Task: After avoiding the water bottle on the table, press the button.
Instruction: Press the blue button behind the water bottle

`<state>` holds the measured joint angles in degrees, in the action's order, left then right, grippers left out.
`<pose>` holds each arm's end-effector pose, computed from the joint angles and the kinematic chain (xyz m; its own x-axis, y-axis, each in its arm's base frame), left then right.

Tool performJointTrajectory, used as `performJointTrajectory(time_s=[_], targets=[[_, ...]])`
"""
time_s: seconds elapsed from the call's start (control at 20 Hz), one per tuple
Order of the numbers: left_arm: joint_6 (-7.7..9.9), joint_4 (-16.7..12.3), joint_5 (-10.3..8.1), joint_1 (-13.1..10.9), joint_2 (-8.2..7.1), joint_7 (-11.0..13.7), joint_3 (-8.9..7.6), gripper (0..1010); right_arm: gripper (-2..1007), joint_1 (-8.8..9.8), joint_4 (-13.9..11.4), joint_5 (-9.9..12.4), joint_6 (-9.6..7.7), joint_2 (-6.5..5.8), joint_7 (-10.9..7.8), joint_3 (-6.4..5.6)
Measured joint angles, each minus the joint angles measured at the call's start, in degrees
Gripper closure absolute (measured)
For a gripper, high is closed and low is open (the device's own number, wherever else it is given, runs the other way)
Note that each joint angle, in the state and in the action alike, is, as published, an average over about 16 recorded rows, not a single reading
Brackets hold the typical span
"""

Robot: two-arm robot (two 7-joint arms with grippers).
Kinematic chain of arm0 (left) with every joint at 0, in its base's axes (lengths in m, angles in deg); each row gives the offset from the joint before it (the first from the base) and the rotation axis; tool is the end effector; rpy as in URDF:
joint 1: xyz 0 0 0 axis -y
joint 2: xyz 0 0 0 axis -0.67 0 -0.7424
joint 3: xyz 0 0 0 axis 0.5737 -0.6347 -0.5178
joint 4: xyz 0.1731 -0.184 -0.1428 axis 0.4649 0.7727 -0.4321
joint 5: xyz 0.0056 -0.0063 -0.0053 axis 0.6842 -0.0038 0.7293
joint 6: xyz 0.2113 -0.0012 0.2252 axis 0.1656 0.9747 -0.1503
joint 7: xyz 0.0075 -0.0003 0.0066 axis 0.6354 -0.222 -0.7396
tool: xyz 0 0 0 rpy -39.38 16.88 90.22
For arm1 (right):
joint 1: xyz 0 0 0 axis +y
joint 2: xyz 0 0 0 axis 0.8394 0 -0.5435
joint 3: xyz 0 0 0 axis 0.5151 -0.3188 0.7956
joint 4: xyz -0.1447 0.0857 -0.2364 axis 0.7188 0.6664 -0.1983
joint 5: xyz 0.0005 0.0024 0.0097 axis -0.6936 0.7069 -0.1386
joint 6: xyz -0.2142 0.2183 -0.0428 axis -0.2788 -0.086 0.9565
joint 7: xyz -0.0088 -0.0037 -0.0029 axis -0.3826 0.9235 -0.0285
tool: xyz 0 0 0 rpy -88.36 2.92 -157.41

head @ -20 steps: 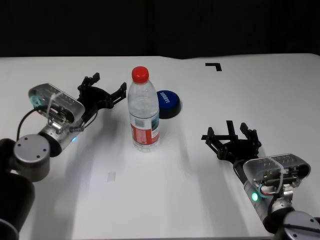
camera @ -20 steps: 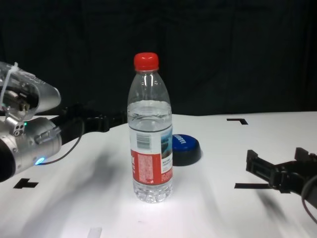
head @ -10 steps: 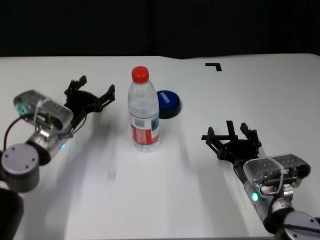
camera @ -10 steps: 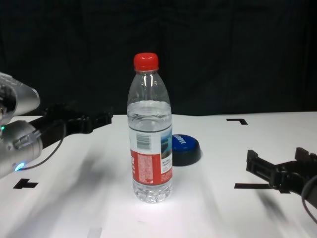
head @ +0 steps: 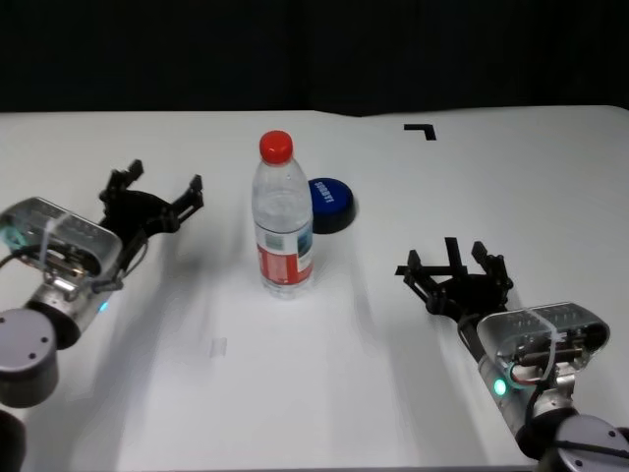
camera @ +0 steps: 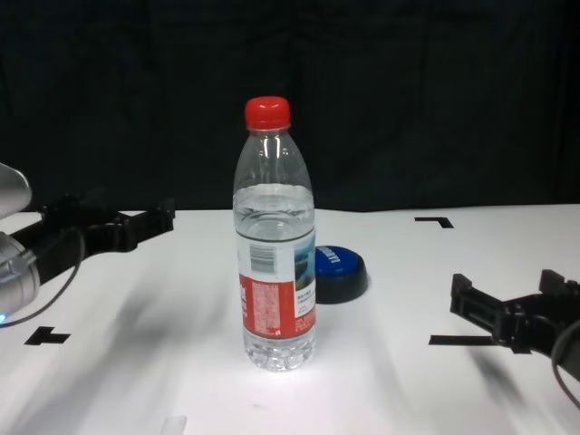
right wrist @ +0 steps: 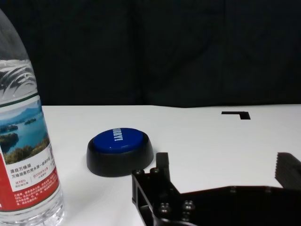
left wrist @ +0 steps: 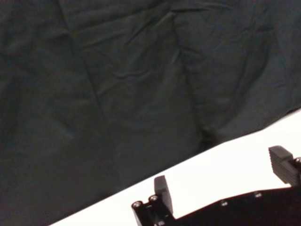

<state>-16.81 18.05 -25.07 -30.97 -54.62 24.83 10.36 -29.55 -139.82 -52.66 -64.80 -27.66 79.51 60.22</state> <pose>0.4078 0.0546 -0.2952 0.2947 0.8944 0.3364 -0.9446 0.3259 -0.0391 0.3002 0.0394 -0.3071 0.2026 -0.9779 -0.0508 0.9792 0.2026 0.0057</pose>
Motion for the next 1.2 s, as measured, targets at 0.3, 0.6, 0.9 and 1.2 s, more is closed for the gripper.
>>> performJointTrajectory(time_s=[0.3,0.6,0.9,1.2], targets=[[1.28,-4.8,0.63,-4.0,0.02,-1.5,-1.84,7,2,0.00,0.0,0.0,0.00,0.00,0.00,0.00],[2.55,-9.7,1.30,-8.2,0.42,-3.0,-3.69,7,2,0.00,0.0,0.0,0.00,0.00,0.00,0.00],[3.59,-14.3,2.07,-12.5,1.05,-4.2,-5.42,7,2,0.00,0.0,0.0,0.00,0.00,0.00,0.00],[4.17,-17.9,2.80,-15.9,1.75,-5.0,-6.67,7,2,0.00,0.0,0.0,0.00,0.00,0.00,0.00]])
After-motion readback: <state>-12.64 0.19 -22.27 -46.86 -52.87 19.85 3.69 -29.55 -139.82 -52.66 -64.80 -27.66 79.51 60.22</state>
